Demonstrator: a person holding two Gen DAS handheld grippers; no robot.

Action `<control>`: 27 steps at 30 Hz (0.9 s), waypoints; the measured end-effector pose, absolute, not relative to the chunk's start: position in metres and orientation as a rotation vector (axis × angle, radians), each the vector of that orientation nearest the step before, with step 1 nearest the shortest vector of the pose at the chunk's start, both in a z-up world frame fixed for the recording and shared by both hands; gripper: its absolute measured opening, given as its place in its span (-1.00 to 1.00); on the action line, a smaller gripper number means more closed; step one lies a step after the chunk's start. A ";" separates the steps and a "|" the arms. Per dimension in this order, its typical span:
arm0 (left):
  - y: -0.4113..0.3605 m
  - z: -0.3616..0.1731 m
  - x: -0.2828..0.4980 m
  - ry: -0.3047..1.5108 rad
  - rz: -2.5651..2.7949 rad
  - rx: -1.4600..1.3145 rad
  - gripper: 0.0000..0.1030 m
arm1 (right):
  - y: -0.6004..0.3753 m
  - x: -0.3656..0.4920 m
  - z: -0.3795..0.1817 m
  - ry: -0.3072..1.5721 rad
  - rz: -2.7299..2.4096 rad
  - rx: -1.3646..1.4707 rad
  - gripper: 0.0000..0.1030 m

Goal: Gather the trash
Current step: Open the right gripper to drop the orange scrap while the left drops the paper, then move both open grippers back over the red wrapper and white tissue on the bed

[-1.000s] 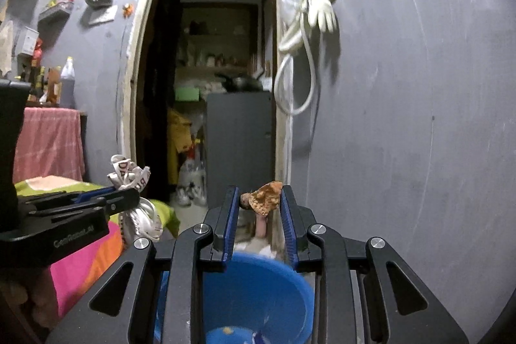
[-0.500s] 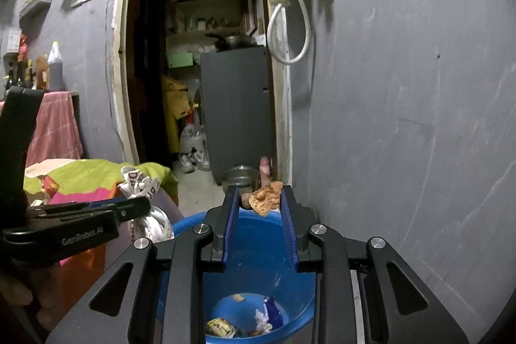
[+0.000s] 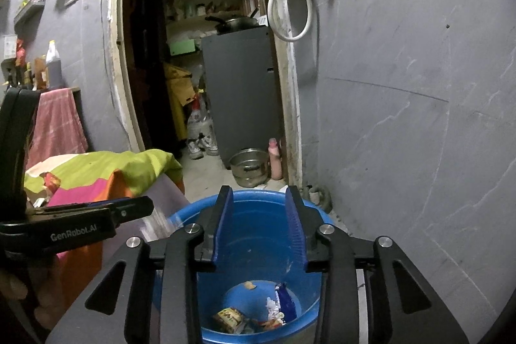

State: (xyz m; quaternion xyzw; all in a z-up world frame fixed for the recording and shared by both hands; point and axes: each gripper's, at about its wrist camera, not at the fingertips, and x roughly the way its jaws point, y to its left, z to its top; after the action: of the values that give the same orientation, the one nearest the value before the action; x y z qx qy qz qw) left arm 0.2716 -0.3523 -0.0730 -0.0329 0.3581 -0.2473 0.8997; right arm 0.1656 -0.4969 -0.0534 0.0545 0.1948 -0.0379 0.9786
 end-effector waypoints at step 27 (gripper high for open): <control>-0.172 0.068 0.201 0.320 -0.356 -0.182 0.67 | -0.401 0.127 0.068 0.092 0.060 0.050 0.97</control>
State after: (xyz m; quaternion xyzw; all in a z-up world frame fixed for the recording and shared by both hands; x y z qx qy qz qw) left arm 0.2005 -0.1721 0.0677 -0.0898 0.1580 -0.1759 0.9675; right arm 0.1274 -0.4010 0.0681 0.0249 0.0462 0.0300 0.9982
